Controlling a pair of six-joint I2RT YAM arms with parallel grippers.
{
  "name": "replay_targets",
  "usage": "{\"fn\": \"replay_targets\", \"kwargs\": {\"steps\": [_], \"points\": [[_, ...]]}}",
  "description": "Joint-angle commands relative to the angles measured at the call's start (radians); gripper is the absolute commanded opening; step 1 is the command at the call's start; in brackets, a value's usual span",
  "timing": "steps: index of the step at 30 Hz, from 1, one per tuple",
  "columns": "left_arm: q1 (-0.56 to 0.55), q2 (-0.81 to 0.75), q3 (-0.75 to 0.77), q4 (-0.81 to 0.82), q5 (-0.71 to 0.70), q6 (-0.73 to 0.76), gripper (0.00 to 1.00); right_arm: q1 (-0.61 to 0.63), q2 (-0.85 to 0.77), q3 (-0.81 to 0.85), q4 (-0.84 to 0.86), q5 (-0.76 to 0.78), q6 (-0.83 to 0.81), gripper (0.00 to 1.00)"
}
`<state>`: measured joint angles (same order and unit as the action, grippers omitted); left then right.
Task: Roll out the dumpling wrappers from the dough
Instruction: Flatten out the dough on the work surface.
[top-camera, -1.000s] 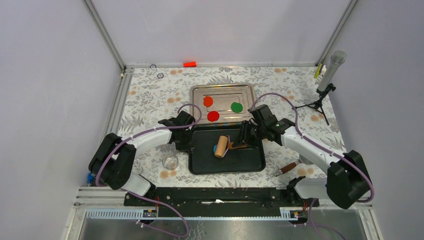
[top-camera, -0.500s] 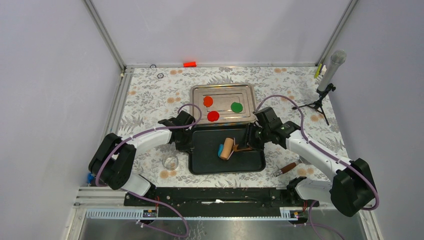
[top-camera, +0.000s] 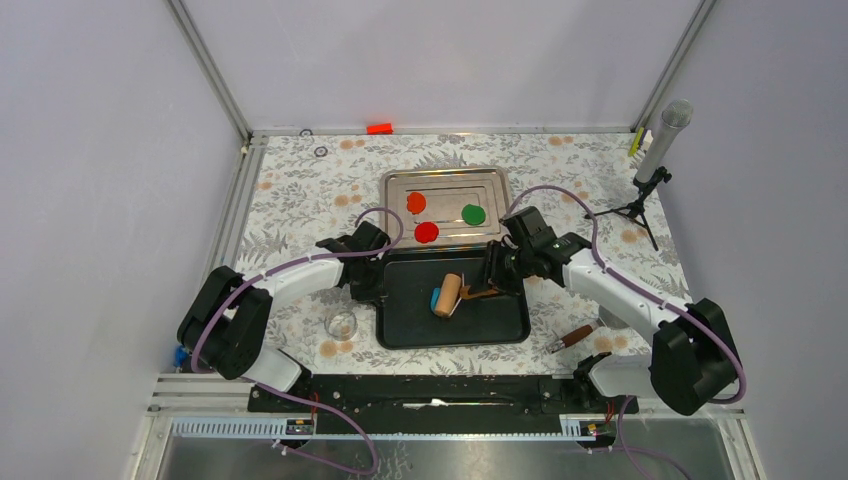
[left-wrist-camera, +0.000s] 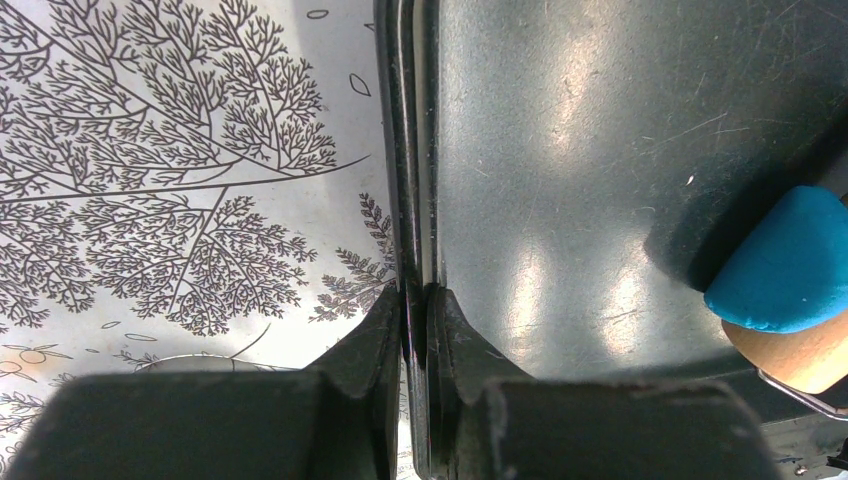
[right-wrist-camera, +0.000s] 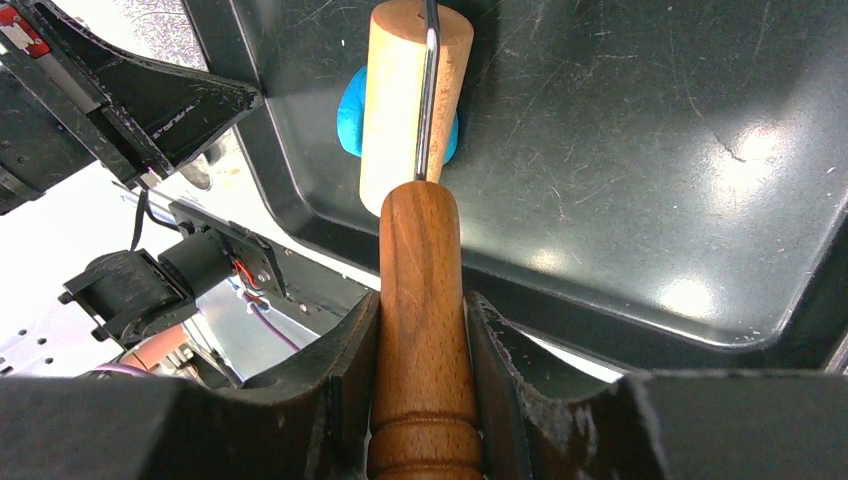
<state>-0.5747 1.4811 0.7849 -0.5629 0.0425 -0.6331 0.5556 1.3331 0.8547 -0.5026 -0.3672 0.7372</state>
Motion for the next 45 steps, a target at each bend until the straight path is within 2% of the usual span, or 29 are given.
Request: {"fn": "replay_targets", "kwargs": {"steps": [1, 6, 12, 26, 34, 36, 40, 45], "points": [[-0.012, -0.035, 0.039, -0.063, -0.001, 0.072, 0.00, -0.001, 0.048, -0.119, -0.124, 0.209, -0.054, 0.00], [-0.013, -0.033, 0.039, -0.062, -0.001, 0.073, 0.00, -0.001, -0.028, -0.159, -0.183, 0.257, -0.065, 0.00], [-0.012, -0.028, 0.046, -0.061, 0.004, 0.078, 0.00, -0.002, -0.065, -0.126, -0.226, 0.269, -0.069, 0.00], [-0.022, -0.026, 0.047, -0.063, 0.019, 0.088, 0.00, 0.034, 0.117, 0.083, -0.143, 0.205, -0.049, 0.00], [-0.033, -0.041, 0.067, -0.069, 0.020, 0.095, 0.00, 0.042, 0.166, 0.060, -0.105, 0.200, -0.047, 0.00], [-0.033, -0.047, 0.079, -0.085, 0.005, 0.096, 0.04, 0.042, 0.171, 0.038, -0.100, 0.202, -0.047, 0.00], [-0.034, -0.071, 0.107, -0.123, -0.036, 0.099, 0.23, 0.042, 0.154, 0.004, -0.101, 0.211, -0.050, 0.00], [-0.037, -0.140, 0.175, -0.196, -0.067, 0.101, 0.34, 0.043, 0.110, 0.009, -0.157, 0.253, -0.069, 0.00]]}}
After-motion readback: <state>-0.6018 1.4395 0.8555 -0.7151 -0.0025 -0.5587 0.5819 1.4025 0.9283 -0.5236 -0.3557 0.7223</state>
